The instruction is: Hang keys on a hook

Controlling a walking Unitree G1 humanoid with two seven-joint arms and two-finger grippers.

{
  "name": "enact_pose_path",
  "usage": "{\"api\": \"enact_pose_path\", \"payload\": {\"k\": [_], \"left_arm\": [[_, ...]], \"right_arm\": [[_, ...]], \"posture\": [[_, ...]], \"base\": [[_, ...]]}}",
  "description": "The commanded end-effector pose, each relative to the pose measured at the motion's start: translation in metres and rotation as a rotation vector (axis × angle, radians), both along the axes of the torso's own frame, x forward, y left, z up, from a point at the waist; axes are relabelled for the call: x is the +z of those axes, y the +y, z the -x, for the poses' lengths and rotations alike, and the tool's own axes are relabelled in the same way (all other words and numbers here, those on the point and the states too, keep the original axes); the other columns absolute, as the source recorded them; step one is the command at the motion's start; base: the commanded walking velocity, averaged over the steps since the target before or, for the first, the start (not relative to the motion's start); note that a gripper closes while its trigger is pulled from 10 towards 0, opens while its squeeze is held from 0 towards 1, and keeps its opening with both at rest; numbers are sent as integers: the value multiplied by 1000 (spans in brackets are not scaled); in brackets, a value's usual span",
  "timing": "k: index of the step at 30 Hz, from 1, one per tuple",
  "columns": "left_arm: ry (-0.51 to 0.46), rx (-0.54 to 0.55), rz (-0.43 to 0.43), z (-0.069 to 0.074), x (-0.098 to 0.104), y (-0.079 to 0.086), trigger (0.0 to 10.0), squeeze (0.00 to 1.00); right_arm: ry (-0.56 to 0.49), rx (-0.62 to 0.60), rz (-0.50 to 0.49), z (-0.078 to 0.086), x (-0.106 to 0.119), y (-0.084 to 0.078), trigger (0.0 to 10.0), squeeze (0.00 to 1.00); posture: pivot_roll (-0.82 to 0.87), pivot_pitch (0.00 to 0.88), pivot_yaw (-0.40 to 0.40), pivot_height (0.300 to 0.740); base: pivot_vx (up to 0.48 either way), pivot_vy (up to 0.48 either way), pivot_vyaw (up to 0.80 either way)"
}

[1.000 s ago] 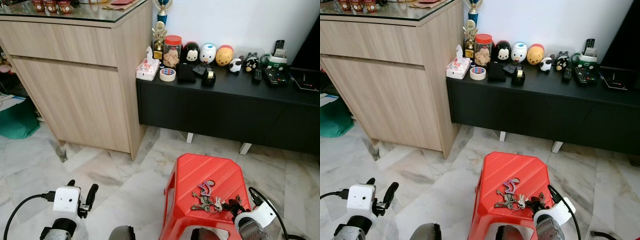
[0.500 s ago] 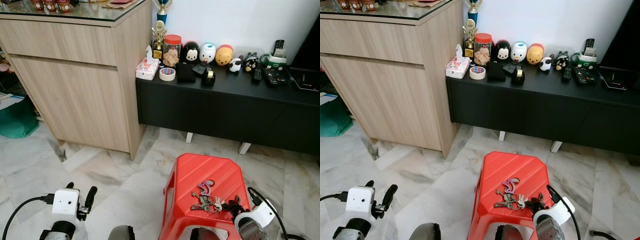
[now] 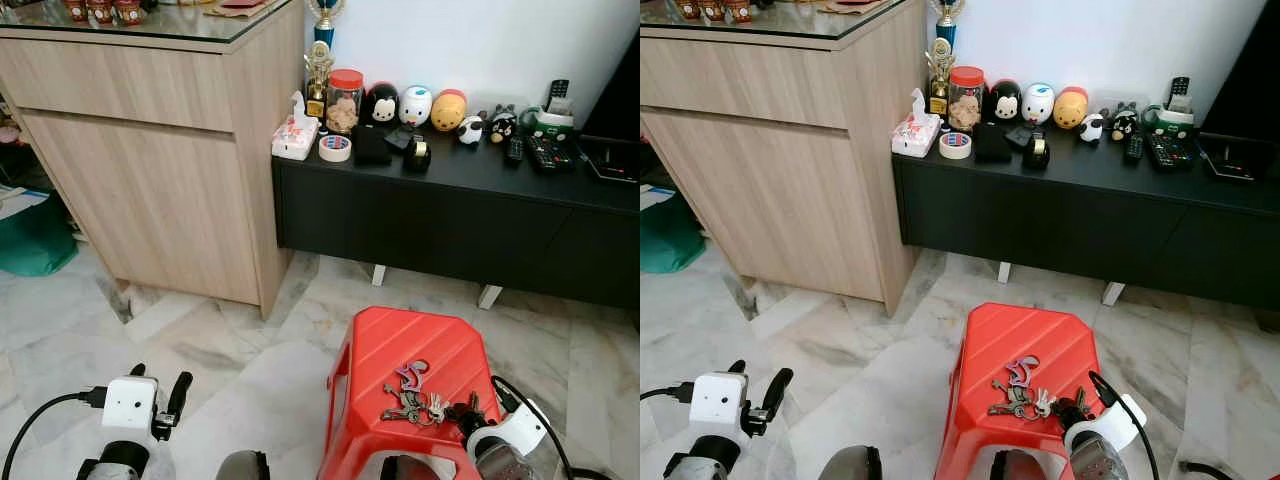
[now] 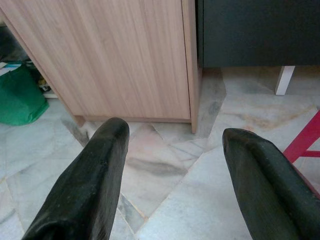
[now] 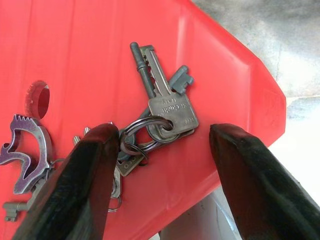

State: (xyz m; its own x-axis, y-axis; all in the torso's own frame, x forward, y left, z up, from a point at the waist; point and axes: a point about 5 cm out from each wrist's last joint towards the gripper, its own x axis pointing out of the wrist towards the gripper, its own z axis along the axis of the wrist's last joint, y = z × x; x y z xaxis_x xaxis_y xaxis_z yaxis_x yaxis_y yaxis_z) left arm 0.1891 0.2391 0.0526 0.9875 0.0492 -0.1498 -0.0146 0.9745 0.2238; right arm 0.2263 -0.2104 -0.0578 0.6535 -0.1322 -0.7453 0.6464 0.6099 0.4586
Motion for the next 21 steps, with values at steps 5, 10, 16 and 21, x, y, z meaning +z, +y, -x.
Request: {"api": "enact_pose_path", "payload": {"k": [5,10,16,21], "left_arm": [[-17,-6,-18,-2,5,1,10000,0],[-18,-7,-22,-3,5,1,10000,0],[-20,-6,-27,-4,5,1,10000,0],[-21,-7,-28,-5,5,1,10000,0]], "right_arm": [[0,-8,19,0,1,-5,0,0],[-3,-4,21,-1,2,-5,0,0],[-18,-13,20,-3,3,-6,0,0],[-21,-9,23,-4,4,-6,0,0]], "posture": [[145,0,-68,618],[149,0,-71,618],[150,0,-70,618],[152,0,-73,618]], "base": [[0,0,0],[0,0,0],[0,0,0],[0,0,0]]}}
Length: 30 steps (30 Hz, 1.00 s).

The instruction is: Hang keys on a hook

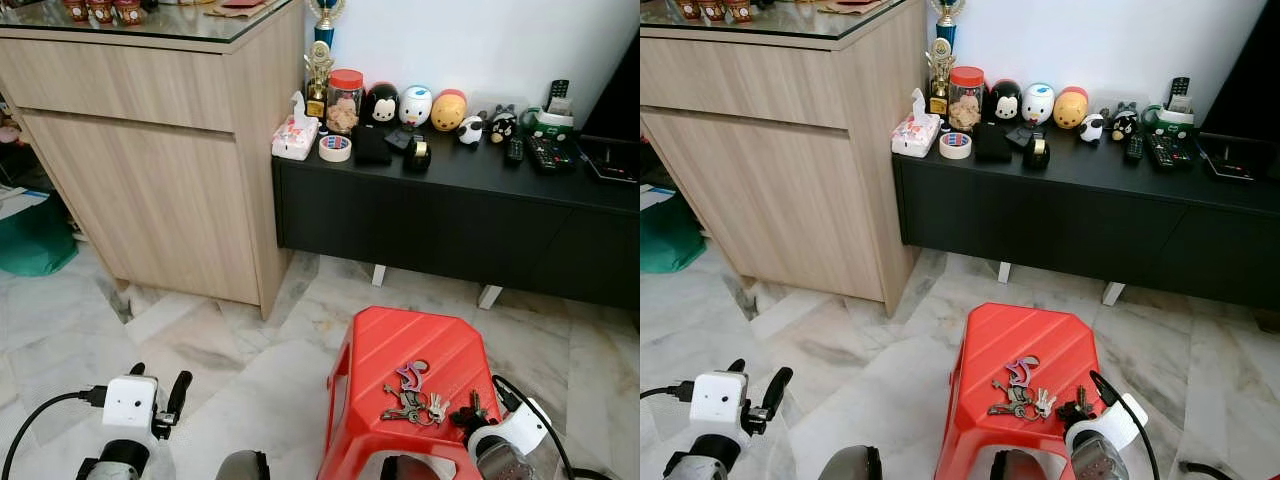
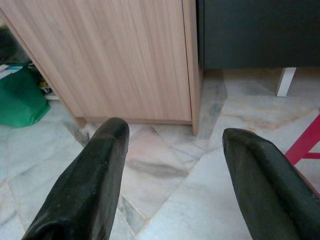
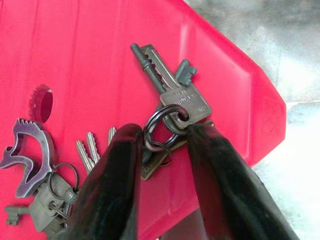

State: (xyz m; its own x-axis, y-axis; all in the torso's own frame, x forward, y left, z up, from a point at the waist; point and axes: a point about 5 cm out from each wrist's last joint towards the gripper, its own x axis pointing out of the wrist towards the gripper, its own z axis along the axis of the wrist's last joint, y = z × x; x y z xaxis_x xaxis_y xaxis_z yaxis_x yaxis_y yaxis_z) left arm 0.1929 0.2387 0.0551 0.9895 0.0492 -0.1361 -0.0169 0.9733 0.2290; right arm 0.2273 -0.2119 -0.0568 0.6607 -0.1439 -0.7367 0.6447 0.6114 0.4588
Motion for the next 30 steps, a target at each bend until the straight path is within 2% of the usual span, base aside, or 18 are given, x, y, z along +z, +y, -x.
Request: {"api": "enact_pose_path", "payload": {"k": [1,14,21,23,27,28,30], "left_arm": [[-7,-5,-23,-2,2,1,10000,0],[-18,-1,-30,-8,2,2,10000,0],[-25,5,-29,-12,2,2,10000,0],[-26,9,-30,-13,1,3,10000,0],[-29,17,-30,-14,1,3,10000,0],[-31,20,-30,-15,1,3,10000,0],[-32,22,-29,-15,1,3,10000,0]], "right_arm": [[-11,-4,12,-4,3,-4,0,0],[-31,7,21,-10,7,-3,0,0],[-68,55,56,-19,14,-2,0,0],[-116,120,111,-27,21,-2,0,0],[-167,165,153,-34,27,-3,0,0],[-180,184,182,-35,29,-4,6078,0],[-188,196,200,-36,31,-5,6078,0]], "posture": [[153,0,-73,618],[163,0,-80,618],[164,0,-83,618],[159,0,-86,618],[158,0,-92,618],[158,0,-92,618],[160,0,-96,618]], "base": [[0,0,0],[0,0,0],[0,0,0],[0,0,0],[0,0,0],[0,0,0],[0,0,0]]}}
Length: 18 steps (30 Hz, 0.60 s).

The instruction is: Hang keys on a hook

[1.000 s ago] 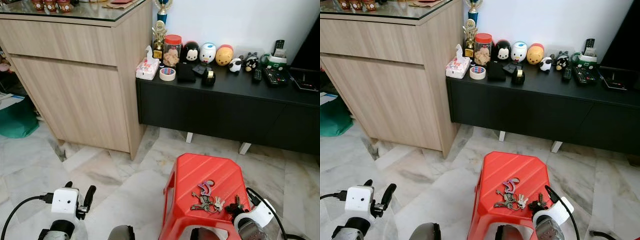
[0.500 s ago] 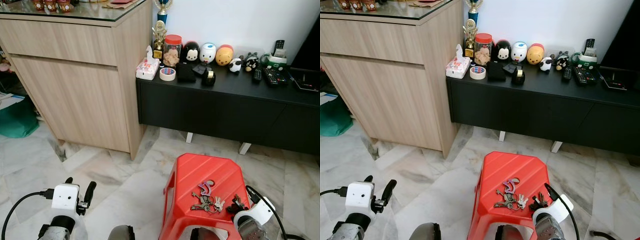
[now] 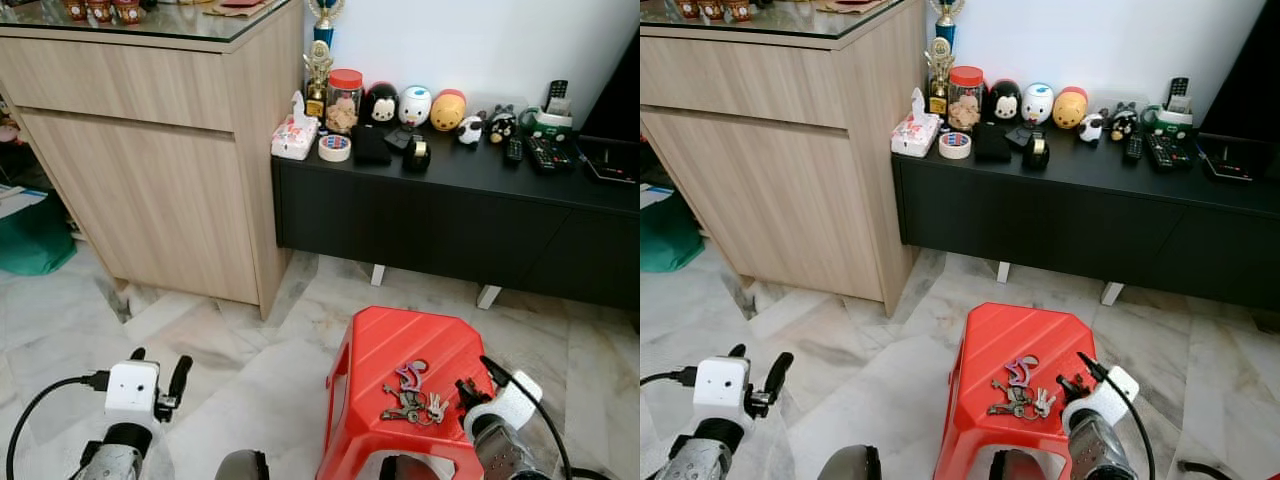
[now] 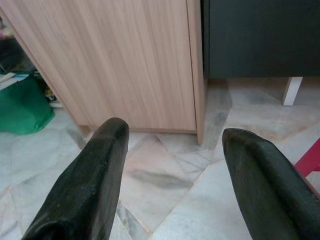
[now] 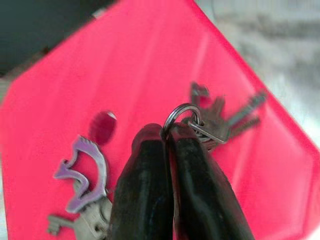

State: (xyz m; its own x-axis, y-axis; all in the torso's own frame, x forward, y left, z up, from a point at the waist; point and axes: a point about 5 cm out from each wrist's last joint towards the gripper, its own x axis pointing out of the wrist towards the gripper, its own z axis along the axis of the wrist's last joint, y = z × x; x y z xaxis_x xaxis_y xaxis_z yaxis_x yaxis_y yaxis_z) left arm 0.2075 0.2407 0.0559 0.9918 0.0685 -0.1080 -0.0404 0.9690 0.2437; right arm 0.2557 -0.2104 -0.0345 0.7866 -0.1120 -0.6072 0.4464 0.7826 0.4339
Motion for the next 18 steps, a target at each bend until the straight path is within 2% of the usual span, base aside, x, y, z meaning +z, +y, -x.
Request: {"api": "enact_pose_path", "payload": {"k": [1,3,5,6,7,9,10,13,16,18], "left_arm": [[-6,9,-13,-1,0,1,10000,0],[-8,20,-11,-2,-1,2,10000,0],[-9,23,-11,-2,-2,2,10000,0],[-7,29,-7,-2,-3,1,10000,0],[-7,29,-7,-2,-3,1,10000,0],[-7,37,-3,-1,-5,1,10000,0],[-7,37,-3,-1,-5,1,10000,0],[-15,59,2,-1,-7,1,10000,0],[-4,118,47,7,-15,1,10000,0],[0,119,51,7,-16,1,10000,0]], "right_arm": [[-59,22,72,-9,11,-9,10000,0],[-99,65,149,-10,16,-15,10000,0],[-109,76,167,-10,18,-16,10000,0],[-147,103,252,-9,24,-23,10000,0],[-147,103,252,-9,24,-23,10000,0],[-208,138,341,-9,33,-28,10000,0],[-208,138,341,-9,33,-28,10000,0],[-299,175,412,-8,47,-28,10000,0],[-387,198,478,-1,63,-23,10000,0],[-388,198,484,0,64,-22,10000,0]], "posture": [[156,0,-101,618],[150,0,-107,618],[150,0,-107,618],[145,0,-118,618],[145,0,-118,618],[143,0,-123,618],[143,0,-123,618],[142,0,-129,618],[136,0,-125,618],[136,0,-125,618]], "base": [[0,0,0],[0,0,0],[0,0,0],[0,0,0],[0,0,0],[0,0,0],[0,0,0],[0,0,0],[0,0,0],[0,0,0]]}}
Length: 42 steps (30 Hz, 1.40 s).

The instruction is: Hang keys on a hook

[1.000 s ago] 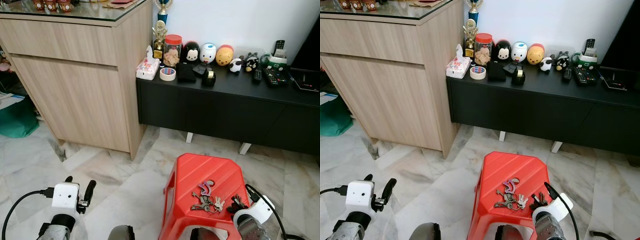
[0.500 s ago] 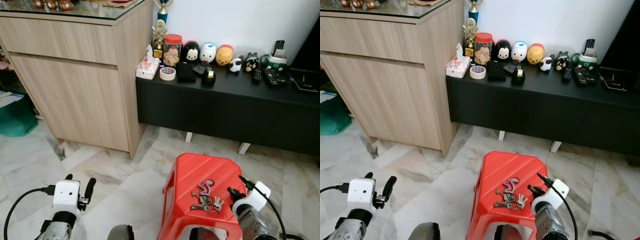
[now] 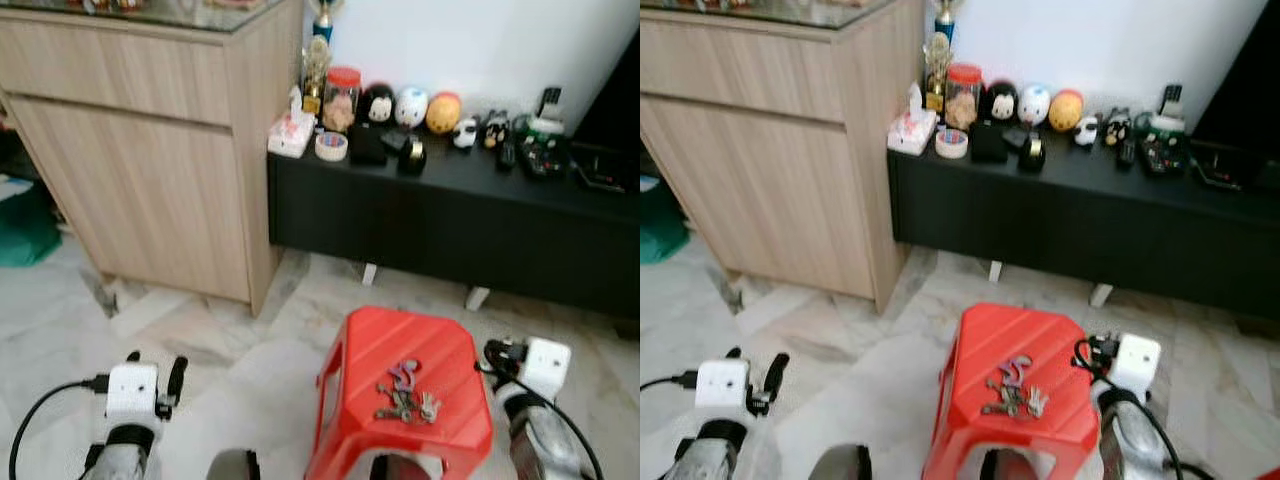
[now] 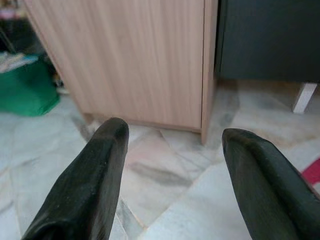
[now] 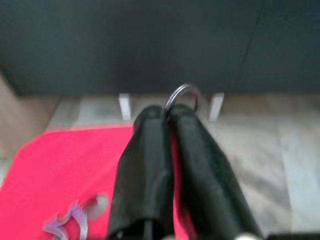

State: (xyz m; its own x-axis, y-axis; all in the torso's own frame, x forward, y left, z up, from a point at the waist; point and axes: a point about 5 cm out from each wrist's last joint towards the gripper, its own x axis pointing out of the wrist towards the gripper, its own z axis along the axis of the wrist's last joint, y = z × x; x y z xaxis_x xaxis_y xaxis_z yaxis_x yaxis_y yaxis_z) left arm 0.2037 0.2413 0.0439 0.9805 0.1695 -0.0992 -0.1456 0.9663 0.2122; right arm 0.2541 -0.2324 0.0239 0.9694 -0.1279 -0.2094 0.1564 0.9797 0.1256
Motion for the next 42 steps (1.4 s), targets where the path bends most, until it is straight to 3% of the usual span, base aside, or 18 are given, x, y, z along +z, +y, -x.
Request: {"api": "enact_pose_path", "payload": {"k": [1,6,15,19,23,25,31,35,40,42], "left_arm": [[22,22,32,5,-8,-1,10000,0],[31,31,42,4,-12,0,10000,0],[91,90,69,8,-28,15,10000,0],[155,189,141,16,-46,28,10000,0],[246,180,151,22,-62,28,10000,0],[346,197,135,29,-79,28,10000,0],[459,248,152,42,-98,30,10000,0],[549,289,147,52,-109,30,10000,0],[585,314,176,50,-113,25,10000,0],[591,291,184,46,-114,21,10000,0]], "right_arm": [[-34,23,14,0,8,5,10000,0],[-50,76,24,3,9,16,10000,0],[-27,66,20,7,10,20,10000,0],[-13,56,19,10,7,19,10000,0],[-10,53,18,10,6,21,10000,0],[16,65,23,12,1,22,10000,0],[35,39,34,15,-4,17,10000,0],[31,64,11,9,-3,24,10000,0],[22,48,-62,-4,-1,31,10000,0],[10,139,19,-6,1,41,10000,0]], "posture": [[132,0,-123,618],[128,0,-112,633],[118,0,-92,683],[129,0,-90,713],[128,0,-89,738],[134,0,-94,740],[144,0,-93,740],[123,0,-80,740],[89,0,-61,740],[78,0,-56,740]], "base": [[0,0,0],[0,0,0],[0,0,0],[0,0,0],[0,0,0],[0,0,0],[0,0,0],[0,0,0],[0,0,0],[0,0,0]]}}
